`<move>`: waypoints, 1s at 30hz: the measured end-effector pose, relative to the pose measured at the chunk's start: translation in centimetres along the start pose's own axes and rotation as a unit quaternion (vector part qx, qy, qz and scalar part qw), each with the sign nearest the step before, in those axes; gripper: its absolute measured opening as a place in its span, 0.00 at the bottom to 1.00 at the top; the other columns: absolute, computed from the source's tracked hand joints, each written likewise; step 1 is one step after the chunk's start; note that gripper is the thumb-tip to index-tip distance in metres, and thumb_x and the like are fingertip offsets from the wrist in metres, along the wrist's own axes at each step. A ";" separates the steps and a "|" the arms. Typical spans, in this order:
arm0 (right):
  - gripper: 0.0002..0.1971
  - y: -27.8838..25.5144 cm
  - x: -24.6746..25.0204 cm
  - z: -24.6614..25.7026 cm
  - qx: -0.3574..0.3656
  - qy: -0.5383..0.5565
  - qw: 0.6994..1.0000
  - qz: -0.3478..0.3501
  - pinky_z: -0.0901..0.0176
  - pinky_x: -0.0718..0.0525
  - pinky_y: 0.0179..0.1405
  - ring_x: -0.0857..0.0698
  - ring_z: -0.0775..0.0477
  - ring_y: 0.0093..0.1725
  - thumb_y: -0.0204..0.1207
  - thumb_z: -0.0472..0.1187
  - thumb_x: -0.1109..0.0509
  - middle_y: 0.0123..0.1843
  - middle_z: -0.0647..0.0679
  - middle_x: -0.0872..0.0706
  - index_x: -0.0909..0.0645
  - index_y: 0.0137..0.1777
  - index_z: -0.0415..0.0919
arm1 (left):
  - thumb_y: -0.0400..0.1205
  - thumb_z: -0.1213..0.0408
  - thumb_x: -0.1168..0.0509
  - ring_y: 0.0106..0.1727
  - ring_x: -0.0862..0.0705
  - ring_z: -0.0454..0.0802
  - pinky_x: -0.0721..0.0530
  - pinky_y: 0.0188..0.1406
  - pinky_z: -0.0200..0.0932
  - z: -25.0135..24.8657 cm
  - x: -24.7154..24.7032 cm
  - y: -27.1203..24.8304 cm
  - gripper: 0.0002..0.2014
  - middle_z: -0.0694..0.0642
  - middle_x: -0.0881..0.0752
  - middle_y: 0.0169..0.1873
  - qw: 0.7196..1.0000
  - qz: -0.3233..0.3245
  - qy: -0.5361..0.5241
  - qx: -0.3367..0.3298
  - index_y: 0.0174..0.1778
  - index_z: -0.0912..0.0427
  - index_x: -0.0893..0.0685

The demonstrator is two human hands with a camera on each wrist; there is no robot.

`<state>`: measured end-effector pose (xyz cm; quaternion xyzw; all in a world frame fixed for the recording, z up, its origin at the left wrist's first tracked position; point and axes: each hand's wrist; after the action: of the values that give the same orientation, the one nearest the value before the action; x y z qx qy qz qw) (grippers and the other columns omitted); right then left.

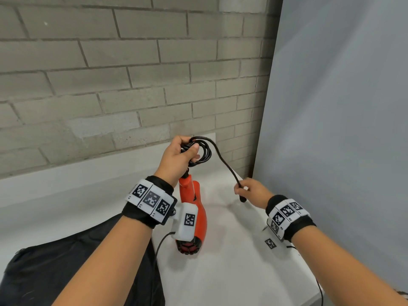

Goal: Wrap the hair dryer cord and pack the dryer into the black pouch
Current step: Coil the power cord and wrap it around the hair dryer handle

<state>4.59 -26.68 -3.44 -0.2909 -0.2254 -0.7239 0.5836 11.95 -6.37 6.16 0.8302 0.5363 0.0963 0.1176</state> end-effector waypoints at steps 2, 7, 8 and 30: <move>0.11 -0.1 -0.3 -0.7 -0.018 -0.006 1.000 -0.001 0.70 0.26 0.33 0.21 0.54 0.33 0.77 0.37 0.35 0.40 0.50 0.26 0.23 0.33 0.45 | 0.81 0.71 0.40 0.21 0.23 0.36 0.14 0.37 0.32 -0.1 -0.1 -0.2 0.09 0.50 0.25 0.34 1.000 0.014 -0.017 0.005 0.39 0.53 0.26; 0.09 -0.2 0.1 1.3 -0.007 0.083 0.993 -0.082 0.54 0.19 0.44 0.20 0.48 0.37 0.78 0.34 0.36 0.36 0.47 0.17 0.22 0.37 0.43 | 0.82 0.69 0.40 0.19 0.25 0.37 0.14 0.42 0.40 -0.3 -0.6 -0.2 0.09 0.51 0.28 0.29 1.000 0.005 -0.021 -0.003 0.36 0.54 0.27; 0.10 -0.2 0.2 2.3 0.020 0.136 0.981 -0.137 0.53 0.18 0.44 0.19 0.50 0.36 0.77 0.32 0.36 0.35 0.49 0.18 0.22 0.36 0.45 | 0.82 0.69 0.40 0.19 0.23 0.36 0.15 0.41 0.39 -0.2 -0.6 -0.1 0.10 0.51 0.27 0.28 1.000 -0.005 -0.017 -0.002 0.36 0.53 0.27; 0.03 -1.7 0.3 11.9 0.276 0.162 0.913 -0.253 0.74 0.18 0.43 0.18 0.63 0.38 0.70 0.29 0.28 0.37 0.60 0.21 0.15 0.41 0.34 | 0.82 0.61 0.40 0.48 0.22 0.51 0.26 0.54 0.48 -0.2 -0.7 0.0 0.10 0.54 0.19 0.43 0.998 0.010 0.057 -0.008 0.34 0.49 0.24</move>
<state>4.80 -18.63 5.43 0.0702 -0.3849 -0.7934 0.4664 11.58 -7.02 6.31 0.8279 0.5328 0.1491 0.0919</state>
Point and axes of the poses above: each hand's wrist, its own y-axis towards the middle knuckle, its own x-axis out of the back of the hand, z = x × y
